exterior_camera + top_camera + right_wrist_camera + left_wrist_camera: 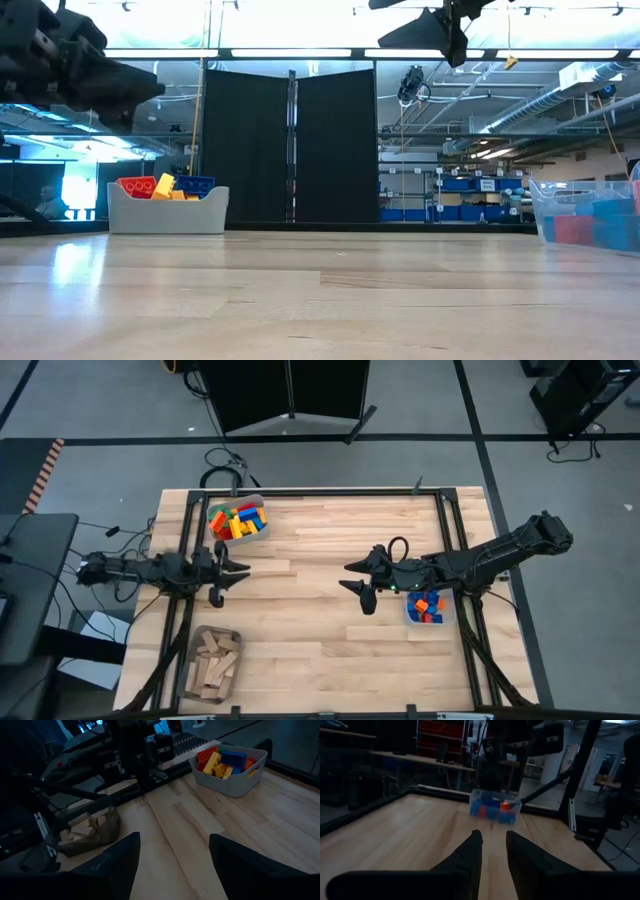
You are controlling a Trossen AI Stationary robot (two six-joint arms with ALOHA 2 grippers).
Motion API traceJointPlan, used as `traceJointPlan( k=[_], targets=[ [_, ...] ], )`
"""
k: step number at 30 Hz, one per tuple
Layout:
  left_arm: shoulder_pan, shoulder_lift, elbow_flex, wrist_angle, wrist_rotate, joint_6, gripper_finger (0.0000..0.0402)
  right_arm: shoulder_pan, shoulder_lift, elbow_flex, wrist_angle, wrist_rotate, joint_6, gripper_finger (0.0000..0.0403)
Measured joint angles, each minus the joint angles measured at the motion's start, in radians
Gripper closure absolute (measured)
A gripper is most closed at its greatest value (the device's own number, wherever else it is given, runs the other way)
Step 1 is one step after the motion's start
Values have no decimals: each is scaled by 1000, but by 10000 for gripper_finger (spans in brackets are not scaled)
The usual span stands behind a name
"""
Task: Sort blocks by size
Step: Return to Home Position
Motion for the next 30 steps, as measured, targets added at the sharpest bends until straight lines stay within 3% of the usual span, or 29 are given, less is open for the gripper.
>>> traceJointPlan(
  k=[10,16,25,30],
  targets=[
    [1,8,-1,8,-54,116,305,-2,0,0,-1,0,-10,145],
    [1,8,-2,23,-57,127,305,-19,0,0,0,0,-188,149],
    [1,8,-2,61,-58,127,305,-35,0,-6,-132,1,-240,146],
    [1,8,-2,65,-57,127,305,-37,-23,-95,-63,-8,-326,145]
  ],
)
